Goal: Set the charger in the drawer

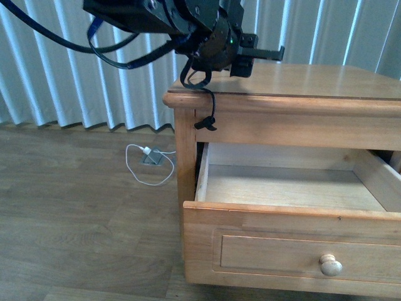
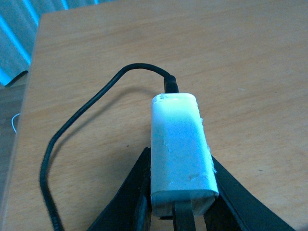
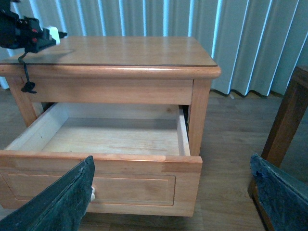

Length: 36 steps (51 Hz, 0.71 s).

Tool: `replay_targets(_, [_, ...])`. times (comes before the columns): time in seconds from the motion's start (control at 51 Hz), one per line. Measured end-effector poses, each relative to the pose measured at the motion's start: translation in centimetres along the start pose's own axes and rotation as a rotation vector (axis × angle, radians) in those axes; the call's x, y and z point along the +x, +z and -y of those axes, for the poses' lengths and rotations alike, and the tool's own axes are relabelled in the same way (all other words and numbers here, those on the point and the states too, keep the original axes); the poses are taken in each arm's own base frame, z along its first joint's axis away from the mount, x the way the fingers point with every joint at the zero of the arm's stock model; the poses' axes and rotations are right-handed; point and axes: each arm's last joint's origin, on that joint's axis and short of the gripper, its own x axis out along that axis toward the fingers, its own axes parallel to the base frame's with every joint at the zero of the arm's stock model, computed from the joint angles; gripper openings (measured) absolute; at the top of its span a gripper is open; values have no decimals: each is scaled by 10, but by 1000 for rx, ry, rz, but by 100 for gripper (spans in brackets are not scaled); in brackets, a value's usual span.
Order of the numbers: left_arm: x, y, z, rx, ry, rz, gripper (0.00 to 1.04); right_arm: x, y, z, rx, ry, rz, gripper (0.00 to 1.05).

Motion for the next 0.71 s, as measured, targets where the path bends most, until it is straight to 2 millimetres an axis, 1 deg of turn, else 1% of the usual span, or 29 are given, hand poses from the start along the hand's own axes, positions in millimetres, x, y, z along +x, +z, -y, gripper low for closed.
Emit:
replay_targets(0.118, [-25, 16, -2, -5, -48, 46, 24, 0, 0, 0, 0, 0, 0, 96])
replay_targets(0.196, [-47, 27, -1, -3, -103, 77, 24, 0, 0, 0, 0, 0, 0, 96])
replay_targets(0.235, [-53, 29, 0, 0, -119, 82, 24, 0, 0, 0, 0, 0, 0, 96])
replay_targets(0.313, [-74, 31, 7, 16, -190, 86, 24, 0, 0, 0, 0, 0, 0, 96])
replay_targets(0.392, [-90, 26, 19, 42, -275, 81, 24, 0, 0, 0, 0, 0, 0, 96])
replay_targets(0.509, [-108, 11, 39, 98, -371, 57, 24, 0, 0, 0, 0, 0, 0, 96])
replay_targets(0.549, [-111, 8, 42, 104, -391, 53, 24, 0, 0, 0, 0, 0, 0, 96])
replay_targets(0.627, [-115, -2, 55, 132, -460, 34, 24, 0, 0, 0, 0, 0, 0, 96])
replay_targets(0.705, [-117, -7, 62, 156, -506, 25, 24, 0, 0, 0, 0, 0, 0, 96])
